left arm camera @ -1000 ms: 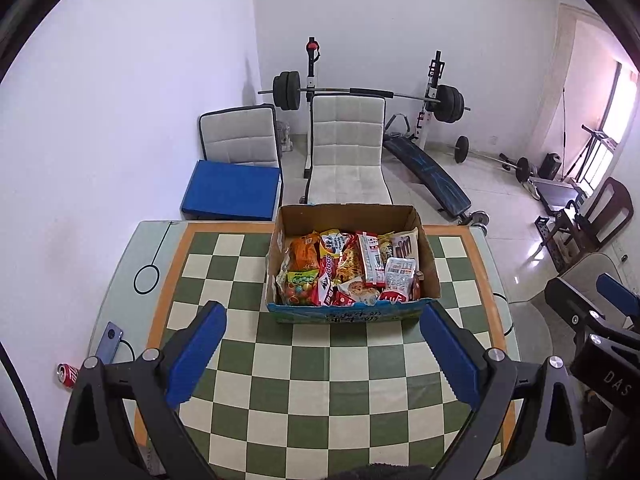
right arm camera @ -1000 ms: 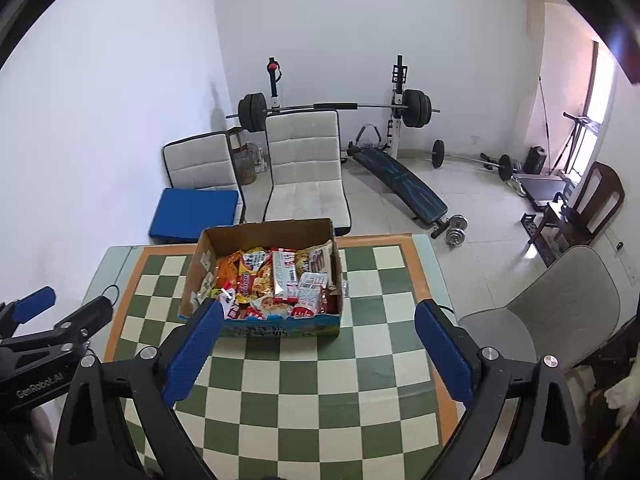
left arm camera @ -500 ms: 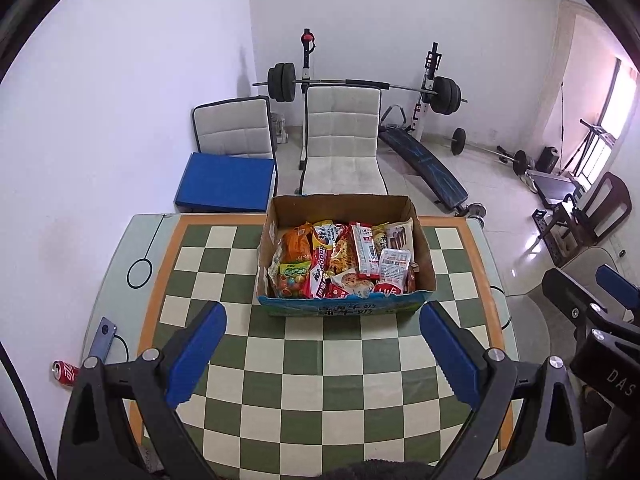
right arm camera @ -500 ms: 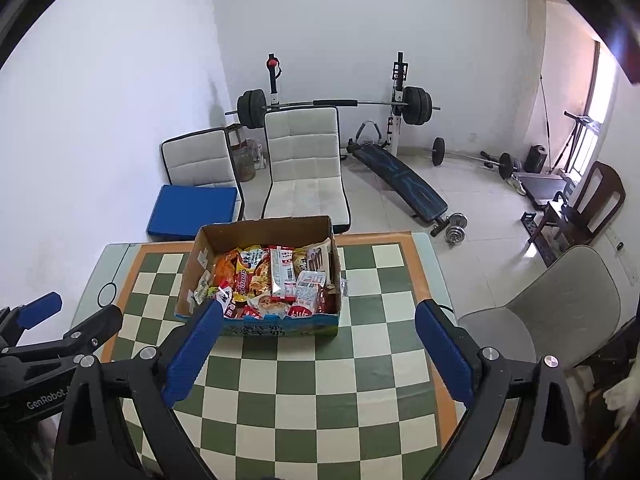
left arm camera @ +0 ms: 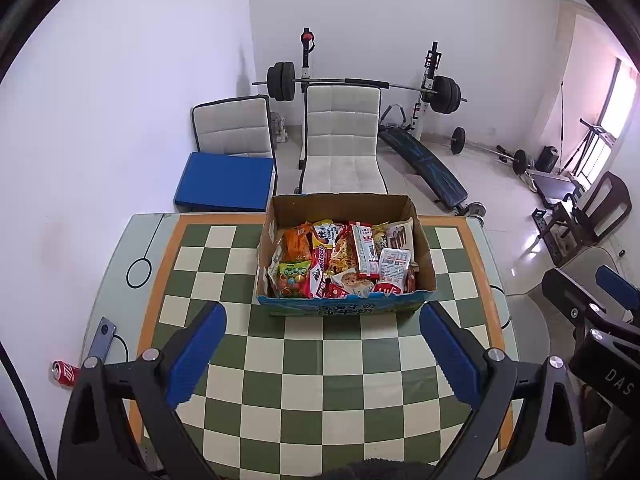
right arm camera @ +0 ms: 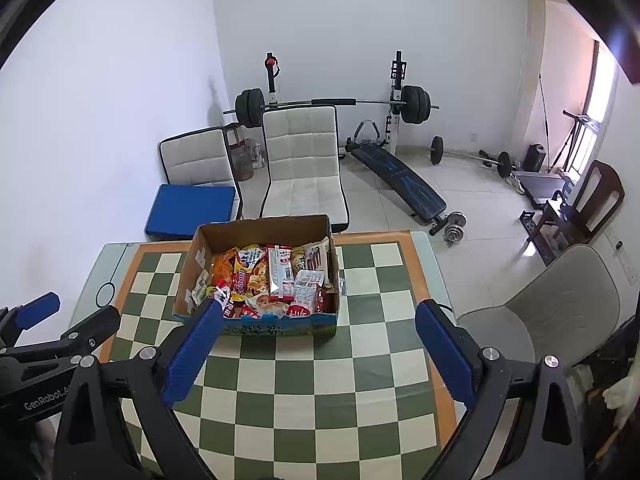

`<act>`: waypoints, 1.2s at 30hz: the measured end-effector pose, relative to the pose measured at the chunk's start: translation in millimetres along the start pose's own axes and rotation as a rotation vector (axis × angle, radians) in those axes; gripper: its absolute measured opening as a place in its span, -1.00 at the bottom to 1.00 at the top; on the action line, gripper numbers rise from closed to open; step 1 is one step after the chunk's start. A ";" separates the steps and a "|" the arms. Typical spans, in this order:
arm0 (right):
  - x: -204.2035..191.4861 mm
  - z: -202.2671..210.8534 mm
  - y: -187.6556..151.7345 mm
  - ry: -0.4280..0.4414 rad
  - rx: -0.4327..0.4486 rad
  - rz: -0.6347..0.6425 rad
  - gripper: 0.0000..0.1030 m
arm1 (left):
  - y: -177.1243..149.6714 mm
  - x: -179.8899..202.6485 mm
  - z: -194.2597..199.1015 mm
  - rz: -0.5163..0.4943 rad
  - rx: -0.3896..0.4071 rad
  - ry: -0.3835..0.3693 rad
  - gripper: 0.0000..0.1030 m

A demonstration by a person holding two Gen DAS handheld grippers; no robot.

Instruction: Organize snacks

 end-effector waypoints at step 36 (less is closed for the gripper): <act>1.5 -7.8 -7.1 0.010 -0.020 0.009 0.93 | -2.4 -5.9 -1.1 -0.017 0.013 0.013 0.93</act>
Point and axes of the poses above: each gripper's, at about its wrist camera, not at the fingertips, and z roughly against the way its jaws point, x to its right, y to its top, the point moved 10 cm from there along -z, roughly the way its jaws point, and after that the axes turned 10 degrees about -x, right-handed, at the moved point
